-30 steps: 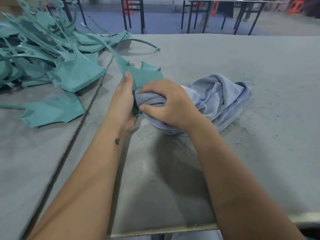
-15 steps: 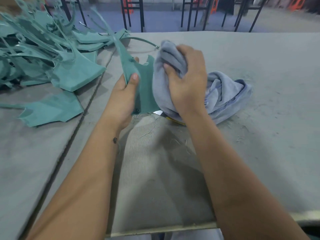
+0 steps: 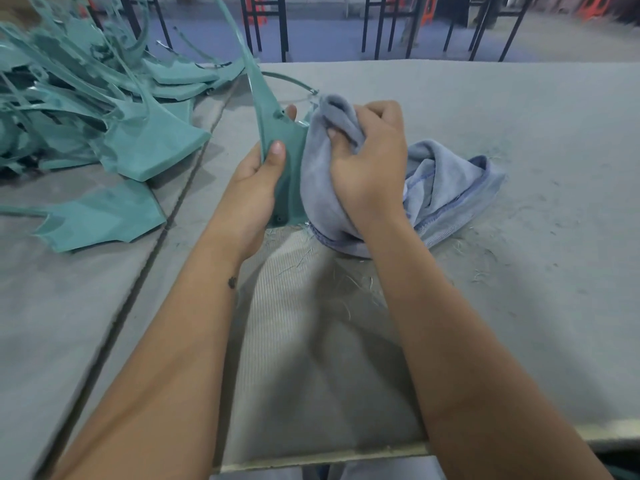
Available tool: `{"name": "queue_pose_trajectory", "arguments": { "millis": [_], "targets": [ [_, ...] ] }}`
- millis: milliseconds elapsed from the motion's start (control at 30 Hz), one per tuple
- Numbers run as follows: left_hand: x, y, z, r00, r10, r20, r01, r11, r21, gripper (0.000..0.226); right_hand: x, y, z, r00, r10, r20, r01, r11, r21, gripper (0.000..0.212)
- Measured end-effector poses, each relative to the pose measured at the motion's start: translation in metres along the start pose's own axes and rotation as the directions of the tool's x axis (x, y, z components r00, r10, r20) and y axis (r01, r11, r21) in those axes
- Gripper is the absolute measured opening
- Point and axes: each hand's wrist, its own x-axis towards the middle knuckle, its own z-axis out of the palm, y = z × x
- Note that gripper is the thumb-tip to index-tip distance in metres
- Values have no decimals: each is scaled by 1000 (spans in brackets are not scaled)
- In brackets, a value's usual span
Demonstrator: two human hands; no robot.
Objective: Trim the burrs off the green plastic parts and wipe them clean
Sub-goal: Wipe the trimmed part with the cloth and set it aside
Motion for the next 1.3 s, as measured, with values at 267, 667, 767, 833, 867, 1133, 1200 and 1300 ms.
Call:
{"name": "queue_pose_trajectory", "arguments": {
  "millis": [267,667,767,833,867,1133,1200,1300],
  "targets": [
    [7,-8,-9,975,-143,-173,125,986,-109,32,-22,-5,3,924,-240,299,246,969,20,16],
    [7,-6,-16,955,-149,-258,122,986,-118,30,-3,25,-24,983,80,-165,-97,990,-97,22],
    [9,-9,-15,954,-157,-255,125,983,-134,26,-12,16,-14,992,-116,47,124,963,-240,32],
    [10,-11,-15,948,-162,-273,123,980,-154,28,-15,12,-6,961,-175,214,235,925,-297,29],
    [10,-13,-15,944,-170,-284,124,977,-172,29,-16,9,-4,935,-200,294,282,921,-270,26],
    [12,-22,-21,920,-249,-301,184,956,-227,32,-14,11,6,908,-80,411,237,907,-347,22],
    [12,-22,-22,914,-264,-307,200,953,-226,32,-3,21,-1,948,77,307,66,900,-431,17],
    [12,-22,-23,897,-285,-338,211,948,-240,29,3,29,-14,965,217,149,-162,936,-312,18]
  ]
}}
